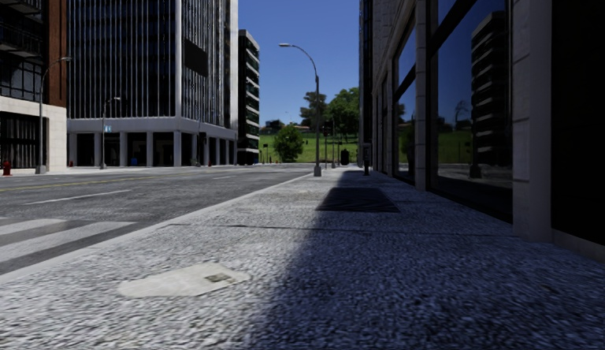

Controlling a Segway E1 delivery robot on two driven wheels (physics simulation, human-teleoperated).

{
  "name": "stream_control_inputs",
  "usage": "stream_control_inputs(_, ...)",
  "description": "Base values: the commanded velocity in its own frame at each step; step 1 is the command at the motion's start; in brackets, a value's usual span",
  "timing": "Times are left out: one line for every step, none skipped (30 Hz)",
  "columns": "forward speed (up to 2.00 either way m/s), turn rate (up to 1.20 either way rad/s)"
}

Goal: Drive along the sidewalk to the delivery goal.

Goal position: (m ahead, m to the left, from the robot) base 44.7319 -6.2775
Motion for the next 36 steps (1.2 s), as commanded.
stream_control_inputs(2.0, -0.32)
stream_control_inputs(2.0, -0.32)
stream_control_inputs(2.0, -0.32)
stream_control_inputs(2.0, -0.32)
stream_control_inputs(2.0, -0.32)
stream_control_inputs(2.0, -0.32)
stream_control_inputs(2.0, -0.32)
stream_control_inputs(2.0, -0.32)
stream_control_inputs(2.0, -0.32)
stream_control_inputs(2.0, -0.32)
stream_control_inputs(2.0, -0.32)
stream_control_inputs(2.0, -0.32)
stream_control_inputs(2.0, -0.32)
stream_control_inputs(2.0, -0.32)
stream_control_inputs(2.0, -0.32)
stream_control_inputs(2.0, -0.32)
stream_control_inputs(2.0, -0.32)
stream_control_inputs(2.0, -0.31)
stream_control_inputs(2.0, -0.31)
stream_control_inputs(2.0, 0.0)
stream_control_inputs(2.0, 0.0)
stream_control_inputs(2.0, 0.0)
stream_control_inputs(2.0, 0.0)
stream_control_inputs(2.0, 0.0)
stream_control_inputs(2.0, 0.0)
stream_control_inputs(2.0, 0.0)
stream_control_inputs(2.0, 0.0)
stream_control_inputs(2.0, 0.0)
stream_control_inputs(2.0, 0.0)
stream_control_inputs(2.0, 0.0)
stream_control_inputs(2.0, 0.0)
stream_control_inputs(2.0, 0.0)
stream_control_inputs(2.0, 0.0)
stream_control_inputs(2.0, 0.0)
stream_control_inputs(2.0, 0.0)
stream_control_inputs(2.0, 0.0)
